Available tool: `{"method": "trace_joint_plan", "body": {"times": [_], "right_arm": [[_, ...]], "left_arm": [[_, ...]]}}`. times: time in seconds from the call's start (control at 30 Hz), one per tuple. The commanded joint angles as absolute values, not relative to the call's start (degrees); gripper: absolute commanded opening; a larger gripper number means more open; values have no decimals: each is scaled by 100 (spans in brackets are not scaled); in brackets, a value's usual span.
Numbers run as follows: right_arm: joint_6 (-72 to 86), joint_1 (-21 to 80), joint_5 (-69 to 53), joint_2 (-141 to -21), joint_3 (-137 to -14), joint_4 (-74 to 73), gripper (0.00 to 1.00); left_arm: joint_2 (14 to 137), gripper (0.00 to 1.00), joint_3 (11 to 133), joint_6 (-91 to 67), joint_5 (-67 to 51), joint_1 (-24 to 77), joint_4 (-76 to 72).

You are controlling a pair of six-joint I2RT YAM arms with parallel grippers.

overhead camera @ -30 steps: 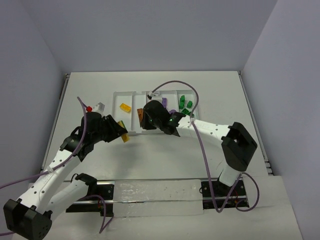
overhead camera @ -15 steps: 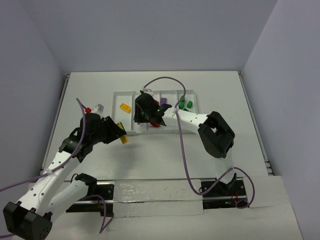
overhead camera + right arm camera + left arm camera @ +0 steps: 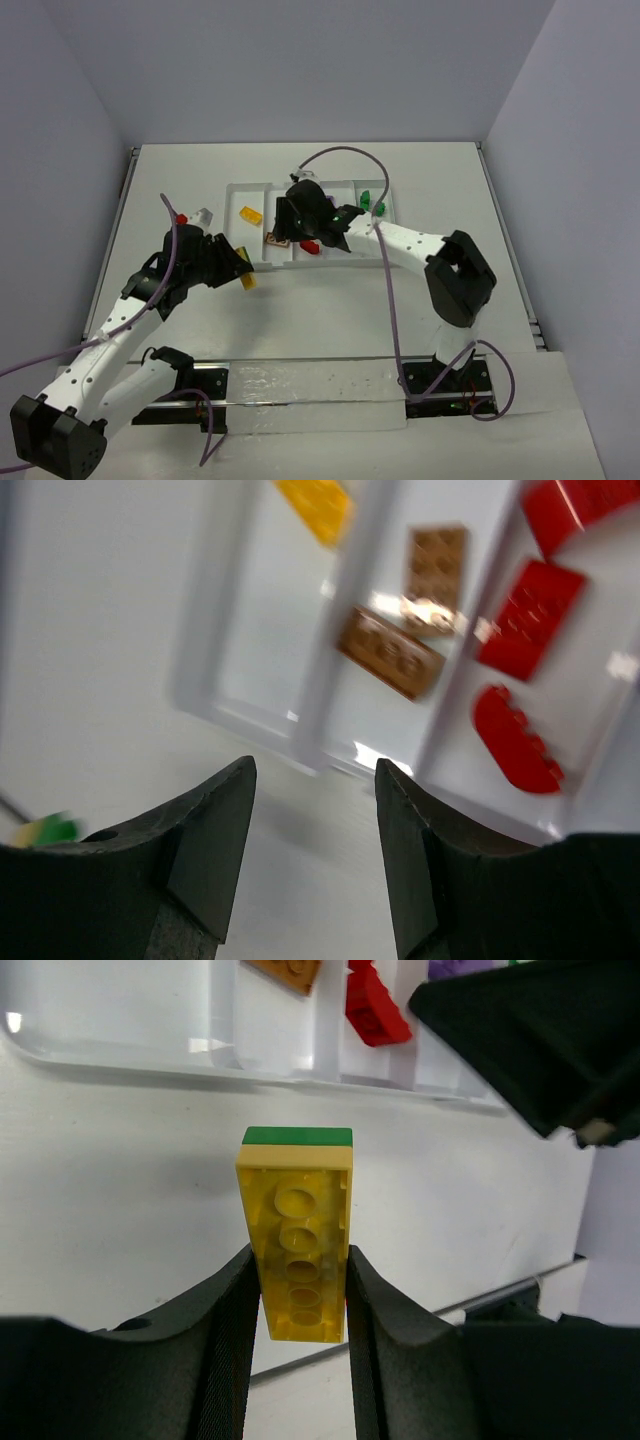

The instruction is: Sort the legos into containers by color

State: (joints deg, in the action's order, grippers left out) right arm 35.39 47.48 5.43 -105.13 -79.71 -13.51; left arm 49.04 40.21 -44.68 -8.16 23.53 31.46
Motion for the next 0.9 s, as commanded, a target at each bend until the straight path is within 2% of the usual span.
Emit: {"method": "trace_joint_plan", "body": {"times": [0.0,0.07,0.23,0.37,0.43,0.53,0.87], "right_arm": [[3357,4352,-459,-8887,-6692,-282,59],[3375,4178,-951,-8325,-6030,-29,60],[3226,3857,-1551,-7229,-5266,-26,63],[3069,3729,-2343,-6520,-4864,-26,71],[2963,3709,-2680,-6382,-4852,-26,75],[2892,3689,-3241,-6430,-4924,-26,76],[3054,3683,-4066,-6787,-5022,806,72]], "left_arm": [[4881,0,4060,-4280,-1564,2273,2402],[4956,0,3923,-4246,-1955,2250,2061],[5282,0,3718,-4151,-3181,2208,1057],[5647,0,3727,-4235,-4092,2189,352],[5782,0,3718,-4280,-4403,2188,110],[5888,0,3724,-4323,-4864,2188,-290],[5752,0,3527,-4443,-5531,2188,-854]]}}
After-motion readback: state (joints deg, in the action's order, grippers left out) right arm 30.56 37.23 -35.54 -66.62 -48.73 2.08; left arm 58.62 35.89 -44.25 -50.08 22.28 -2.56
